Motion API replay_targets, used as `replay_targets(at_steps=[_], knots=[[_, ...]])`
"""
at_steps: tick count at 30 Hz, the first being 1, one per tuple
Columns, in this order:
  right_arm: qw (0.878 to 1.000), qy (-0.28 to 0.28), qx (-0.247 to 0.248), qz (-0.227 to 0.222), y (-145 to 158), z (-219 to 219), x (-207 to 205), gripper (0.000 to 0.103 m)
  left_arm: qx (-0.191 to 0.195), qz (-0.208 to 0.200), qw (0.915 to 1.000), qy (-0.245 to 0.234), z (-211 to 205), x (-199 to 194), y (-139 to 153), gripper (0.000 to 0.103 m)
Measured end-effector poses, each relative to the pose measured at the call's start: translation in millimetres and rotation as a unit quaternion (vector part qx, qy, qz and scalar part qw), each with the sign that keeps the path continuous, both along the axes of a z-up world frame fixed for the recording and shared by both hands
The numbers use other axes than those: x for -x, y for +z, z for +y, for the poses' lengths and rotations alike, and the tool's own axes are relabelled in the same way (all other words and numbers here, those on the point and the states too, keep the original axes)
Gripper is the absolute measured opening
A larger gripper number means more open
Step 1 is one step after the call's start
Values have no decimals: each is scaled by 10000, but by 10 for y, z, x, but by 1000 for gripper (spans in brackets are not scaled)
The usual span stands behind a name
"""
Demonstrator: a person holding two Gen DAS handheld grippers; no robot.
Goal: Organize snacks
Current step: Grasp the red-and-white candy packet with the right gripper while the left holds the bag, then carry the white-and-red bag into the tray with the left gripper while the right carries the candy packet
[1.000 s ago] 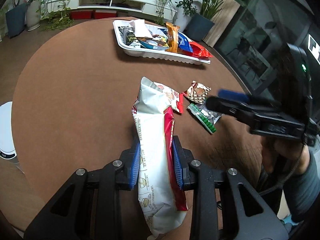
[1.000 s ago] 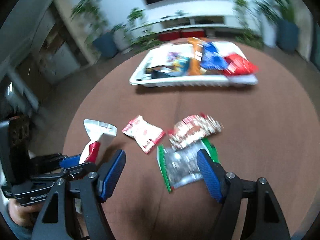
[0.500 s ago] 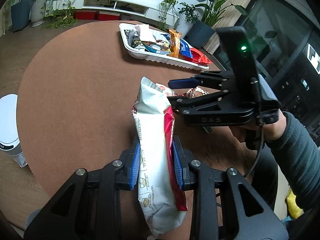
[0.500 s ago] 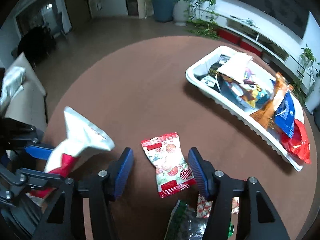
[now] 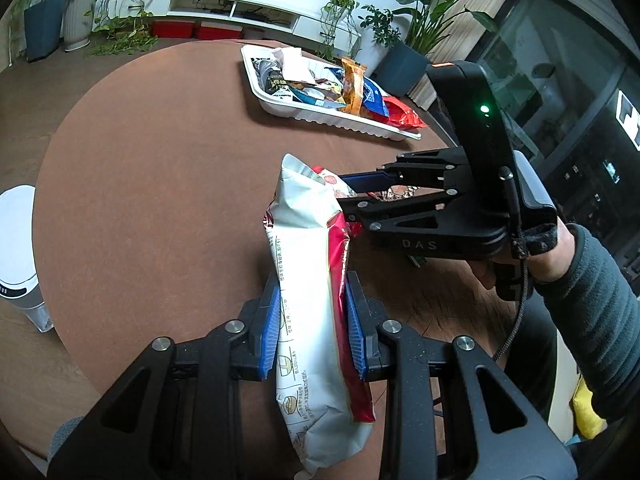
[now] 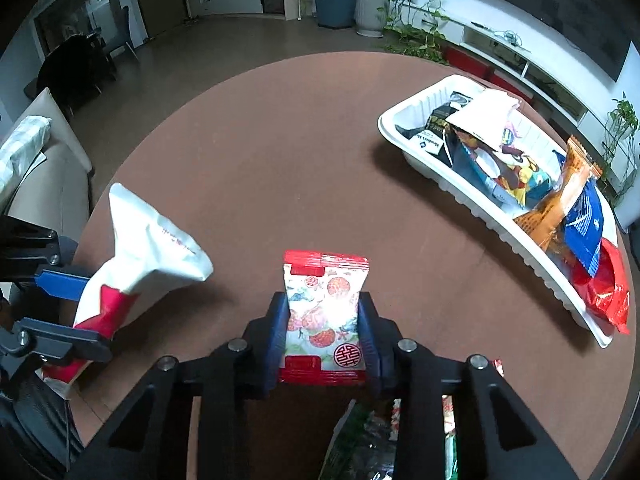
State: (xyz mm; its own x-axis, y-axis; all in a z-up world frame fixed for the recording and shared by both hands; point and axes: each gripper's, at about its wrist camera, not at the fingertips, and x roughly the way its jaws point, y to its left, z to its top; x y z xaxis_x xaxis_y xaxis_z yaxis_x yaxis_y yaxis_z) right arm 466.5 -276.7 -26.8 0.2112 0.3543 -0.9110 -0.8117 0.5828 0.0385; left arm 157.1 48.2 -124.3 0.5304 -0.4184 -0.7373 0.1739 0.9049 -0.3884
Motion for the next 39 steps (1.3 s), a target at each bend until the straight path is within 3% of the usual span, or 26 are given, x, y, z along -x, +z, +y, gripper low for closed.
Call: replay_targets(at_steps=[5, 13, 19, 22, 26, 33, 39], knots=[[9997, -244, -39, 46, -3, -58, 66, 34, 29, -3, 10000, 54, 29, -20, -4, 27], [9892, -1174, -808, 343, 196, -565, 214, 33, 38, -117, 9999, -40, -45, -139, 105, 27], [9705, -1772, -1537, 555, 395, -1129, 212, 33, 12, -236, 9996, -130, -152, -381, 253, 27], [9523, -2107, -2050, 819, 459, -1418, 134, 33, 43, -313, 9994, -170, -188, -532, 353, 27], [9331, -2435, -2472, 943, 557, -1676, -48, 33, 13, -479, 9985, -248, -262, -805, 542, 27], [9140, -3131, -2517, 564, 749, -2064, -581, 33, -101, -658, 9974, -276, -325, -1509, 905, 27], [9134, -3311, -2365, 127, 985, -2108, -1176, 33, -261, -626, 9971, -333, -475, -2177, 1057, 27]])
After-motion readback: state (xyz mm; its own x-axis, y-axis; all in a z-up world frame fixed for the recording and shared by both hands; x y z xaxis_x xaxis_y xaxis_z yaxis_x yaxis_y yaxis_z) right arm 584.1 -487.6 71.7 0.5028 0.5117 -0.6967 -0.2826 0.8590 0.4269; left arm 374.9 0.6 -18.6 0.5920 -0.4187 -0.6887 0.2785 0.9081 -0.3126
